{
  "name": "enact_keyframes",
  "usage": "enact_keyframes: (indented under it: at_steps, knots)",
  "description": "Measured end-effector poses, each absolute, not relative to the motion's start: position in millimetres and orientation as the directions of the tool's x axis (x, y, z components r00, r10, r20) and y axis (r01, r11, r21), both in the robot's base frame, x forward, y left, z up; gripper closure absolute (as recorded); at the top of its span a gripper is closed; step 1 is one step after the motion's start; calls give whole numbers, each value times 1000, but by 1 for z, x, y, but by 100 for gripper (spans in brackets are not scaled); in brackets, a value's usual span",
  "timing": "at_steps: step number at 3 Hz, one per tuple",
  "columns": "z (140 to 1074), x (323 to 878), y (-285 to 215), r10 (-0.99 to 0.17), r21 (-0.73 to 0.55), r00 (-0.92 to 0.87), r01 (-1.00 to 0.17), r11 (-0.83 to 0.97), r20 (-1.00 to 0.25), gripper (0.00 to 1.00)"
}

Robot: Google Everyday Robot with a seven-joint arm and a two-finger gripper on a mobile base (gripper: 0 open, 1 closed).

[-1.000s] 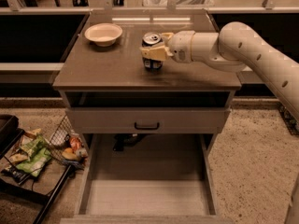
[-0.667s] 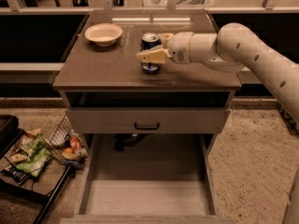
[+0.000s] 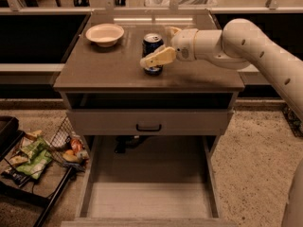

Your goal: Pick pepsi can from middle drawer and place on counter

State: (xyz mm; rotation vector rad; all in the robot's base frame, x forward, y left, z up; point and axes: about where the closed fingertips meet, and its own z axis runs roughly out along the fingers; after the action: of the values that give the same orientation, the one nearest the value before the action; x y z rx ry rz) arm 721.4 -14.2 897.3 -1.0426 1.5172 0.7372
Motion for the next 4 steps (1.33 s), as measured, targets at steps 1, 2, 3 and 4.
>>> enact_keyframes:
  at_steps: [1, 2, 3, 4]
  knots:
    - [924, 721, -53, -253, -126, 19, -901, 415, -967, 0]
    - [956, 701, -93, -374, -189, 44, -913, 362, -926, 0]
    - [982, 664, -142, -543, -243, 3, -896, 371, -839, 0]
    - [997, 611, -177, -673, -287, -94, -854, 433, -734, 0]
